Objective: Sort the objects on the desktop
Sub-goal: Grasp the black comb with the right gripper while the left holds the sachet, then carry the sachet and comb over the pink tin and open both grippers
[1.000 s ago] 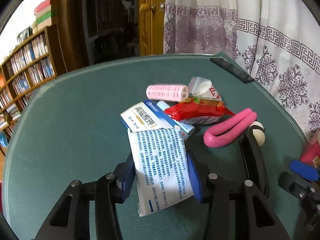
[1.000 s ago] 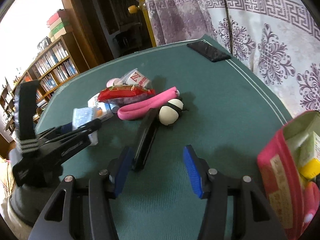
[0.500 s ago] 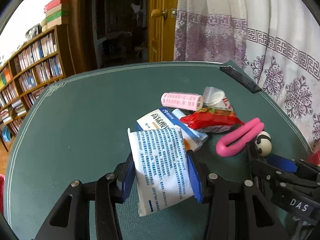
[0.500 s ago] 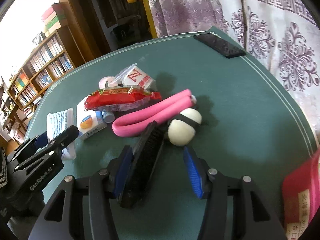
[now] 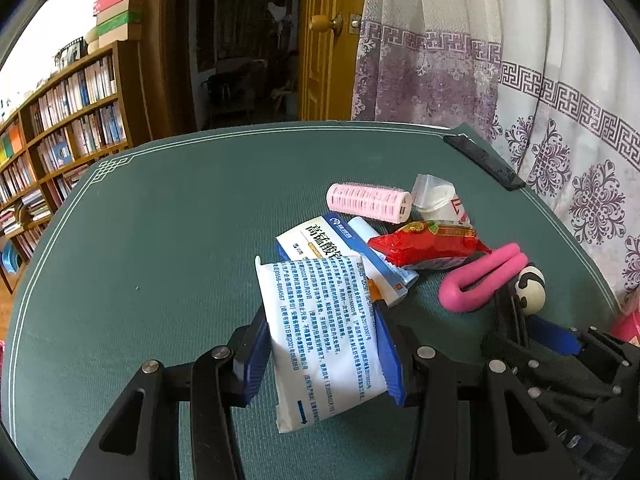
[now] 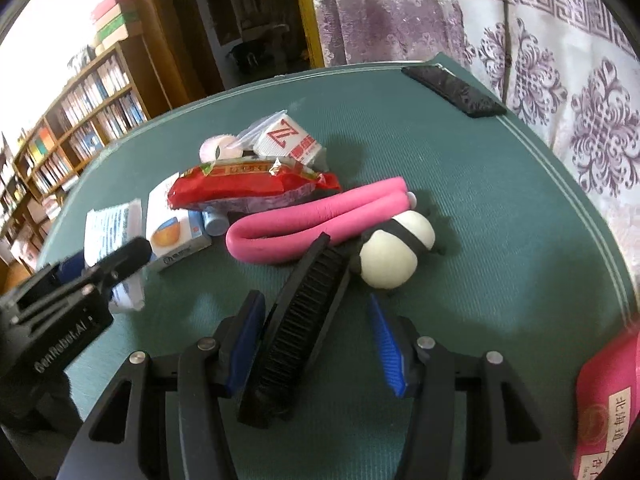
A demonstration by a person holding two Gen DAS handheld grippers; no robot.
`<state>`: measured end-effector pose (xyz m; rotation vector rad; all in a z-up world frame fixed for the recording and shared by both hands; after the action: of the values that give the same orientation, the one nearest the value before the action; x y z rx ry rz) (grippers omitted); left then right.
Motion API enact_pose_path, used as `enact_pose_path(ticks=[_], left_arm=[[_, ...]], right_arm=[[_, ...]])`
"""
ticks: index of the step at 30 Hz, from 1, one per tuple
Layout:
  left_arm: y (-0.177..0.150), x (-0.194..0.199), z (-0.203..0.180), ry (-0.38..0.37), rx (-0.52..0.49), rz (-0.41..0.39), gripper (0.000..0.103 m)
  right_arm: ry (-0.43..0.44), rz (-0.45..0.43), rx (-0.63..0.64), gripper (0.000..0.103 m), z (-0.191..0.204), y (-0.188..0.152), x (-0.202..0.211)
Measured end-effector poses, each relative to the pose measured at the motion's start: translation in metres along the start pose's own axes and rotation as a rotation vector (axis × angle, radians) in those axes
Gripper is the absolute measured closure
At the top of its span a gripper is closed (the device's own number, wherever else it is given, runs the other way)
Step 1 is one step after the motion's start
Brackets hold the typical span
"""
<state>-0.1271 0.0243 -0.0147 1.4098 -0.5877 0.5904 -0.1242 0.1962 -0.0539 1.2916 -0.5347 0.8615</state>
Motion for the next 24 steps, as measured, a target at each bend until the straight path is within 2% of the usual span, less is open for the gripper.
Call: enact_pose_path(ticks=[1, 3, 4, 9, 15, 24], left_arm=[[0.0, 0.0, 0.0, -0.002, 0.002, -0.001, 0.054], [0.001, 0.002, 0.001, -0.003, 0.006, -0.006, 0.054], [0.001, 0.003, 0.001, -0.005, 0.007, -0.008, 0.054], [0.004, 0.012, -0.002, -0.012, 0.006, -0.028, 0.053], [0.009, 0.022, -0.011, -0.027, -0.005, -0.051, 0.053], [0.016, 0.047, -0.044, -0.089, -0.057, -0.094, 0.053]], right_arm=[[-0.011, -0.006, 0.02, 0.054, 0.002, -0.003, 0.001], [-0.044, -0.022, 0.052, 0.072, 0.001, -0.009, 0.004], [-0.041, -0.024, 0.049, 0.074, -0.002, -0.011, 0.006], [0.015, -0.021, -0.033, 0.074, -0.016, -0.021, 0.027], [0.034, -0.1, -0.078, 0.074, -0.031, -0.024, 0.077], [-0.015, -0.226, -0.142, 0.074, -0.074, -0.032, 0.158]])
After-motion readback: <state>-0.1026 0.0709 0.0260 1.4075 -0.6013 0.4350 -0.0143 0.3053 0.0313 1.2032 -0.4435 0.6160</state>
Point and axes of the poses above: each gripper's, at about its wrist camera, not at the fingertips, and x roughly against the way its jaws point, z to its left, y to its top, the point moved 7 cm from there along -x, roughly the way its jaws point, and after that the axes turned 11 degrees about -x, right-handed, at the moved point
